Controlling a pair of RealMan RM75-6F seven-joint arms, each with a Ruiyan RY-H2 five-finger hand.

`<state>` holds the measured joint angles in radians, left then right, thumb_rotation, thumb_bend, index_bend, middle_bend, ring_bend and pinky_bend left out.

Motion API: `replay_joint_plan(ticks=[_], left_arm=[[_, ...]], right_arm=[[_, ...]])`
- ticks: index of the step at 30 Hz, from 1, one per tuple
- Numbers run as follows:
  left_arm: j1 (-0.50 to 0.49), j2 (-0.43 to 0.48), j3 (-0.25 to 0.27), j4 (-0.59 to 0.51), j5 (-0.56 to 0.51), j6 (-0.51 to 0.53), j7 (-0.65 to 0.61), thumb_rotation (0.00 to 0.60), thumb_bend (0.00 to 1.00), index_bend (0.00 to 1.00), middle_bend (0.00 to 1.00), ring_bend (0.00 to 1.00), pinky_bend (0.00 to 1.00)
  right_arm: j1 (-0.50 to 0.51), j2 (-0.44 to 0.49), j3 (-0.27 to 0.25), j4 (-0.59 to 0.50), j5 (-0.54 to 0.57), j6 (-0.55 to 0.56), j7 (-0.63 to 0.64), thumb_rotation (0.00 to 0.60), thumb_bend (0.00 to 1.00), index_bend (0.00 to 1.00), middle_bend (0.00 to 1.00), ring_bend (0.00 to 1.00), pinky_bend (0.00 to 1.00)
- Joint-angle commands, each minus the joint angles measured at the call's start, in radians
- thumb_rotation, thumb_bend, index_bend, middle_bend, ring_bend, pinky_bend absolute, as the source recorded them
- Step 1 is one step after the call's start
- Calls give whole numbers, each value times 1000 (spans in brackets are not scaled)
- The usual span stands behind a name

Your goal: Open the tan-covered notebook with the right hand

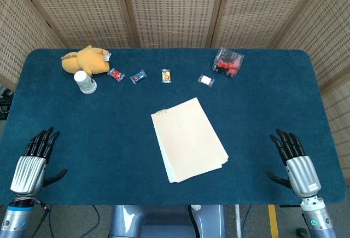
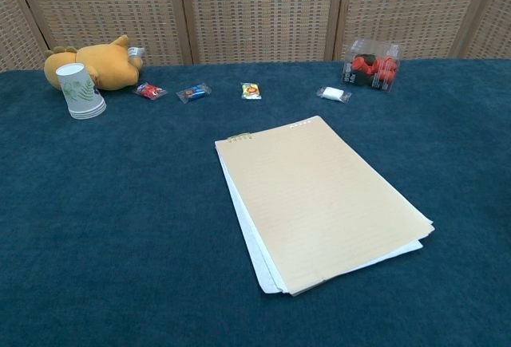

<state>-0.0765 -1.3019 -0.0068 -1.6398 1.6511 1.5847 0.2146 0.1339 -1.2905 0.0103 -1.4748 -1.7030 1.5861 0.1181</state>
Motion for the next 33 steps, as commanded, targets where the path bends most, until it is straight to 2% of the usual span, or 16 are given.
replay_joint_plan(ticks=[1,12,15,22,33], left_arm=[[2,1,1,-2,2,2,2,600,155,0,0,0,91],[2,3,0,-5,1,1,-3,600,156,0,0,0,91],[2,1,2,-7,3,-1,1,600,156,0,0,0,91],[4,5,1,-7,6,6,-8,600,155,0,0,0,91],[2,3,2,-4,6,-1,-13,600,156,0,0,0,91]], right_arm=[[2,-3,-7,-3,-12,-4,-7,600,264,65,0,0,0],[21,-38,-42,-27,-55,-53,-61,600,213,60,0,0,0],[43,-71,-46,-38,-50,-111,-105,600,212,60,0,0,0],[81,-145,-31,-47,-4,-207,-187,600,212,60,0,0,0],[123,-238,1,-14,69,-288,-220,600,212,68,0,0,0]])
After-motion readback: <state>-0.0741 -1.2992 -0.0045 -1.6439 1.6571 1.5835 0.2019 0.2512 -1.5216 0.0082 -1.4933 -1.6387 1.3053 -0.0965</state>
